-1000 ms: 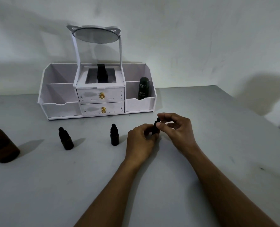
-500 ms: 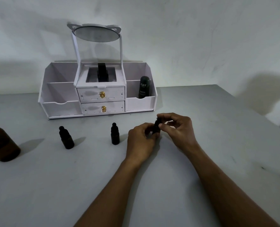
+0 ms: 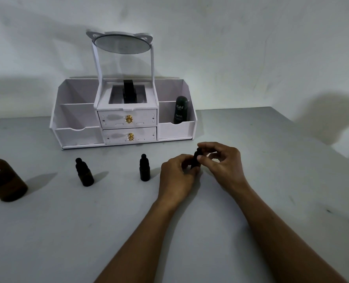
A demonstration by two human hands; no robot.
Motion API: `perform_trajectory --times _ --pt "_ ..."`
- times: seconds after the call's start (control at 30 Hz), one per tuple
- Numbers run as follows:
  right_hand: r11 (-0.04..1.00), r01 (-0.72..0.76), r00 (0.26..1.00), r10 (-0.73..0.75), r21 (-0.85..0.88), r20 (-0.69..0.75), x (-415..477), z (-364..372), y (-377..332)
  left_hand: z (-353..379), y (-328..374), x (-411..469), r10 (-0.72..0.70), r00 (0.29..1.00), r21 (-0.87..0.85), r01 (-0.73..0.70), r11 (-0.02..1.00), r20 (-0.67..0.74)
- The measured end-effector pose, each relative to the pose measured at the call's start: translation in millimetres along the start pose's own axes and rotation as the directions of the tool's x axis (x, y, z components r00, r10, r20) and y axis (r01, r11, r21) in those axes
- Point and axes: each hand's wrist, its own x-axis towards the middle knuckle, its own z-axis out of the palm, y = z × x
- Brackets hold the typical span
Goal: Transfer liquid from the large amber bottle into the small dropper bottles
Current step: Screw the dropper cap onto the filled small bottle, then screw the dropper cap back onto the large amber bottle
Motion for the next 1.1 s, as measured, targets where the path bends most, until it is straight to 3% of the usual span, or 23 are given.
perform_trajectory --times 0.9,1.1 --pt "0.998 -0.006 1.000 0.006 -0.065 -0.007 -5.6 0.7 -3.1 1.1 0.1 0.5 0.005 1.000 0.039 -0.005 0.999 -0.001" --pt "0.997 -0.028 0.984 0.015 -0.071 -0.175 -10.7 -15.4 -27.4 -15.0 7.2 -18.6 -0.166 0.984 -0.066 0.170 0.983 0.072"
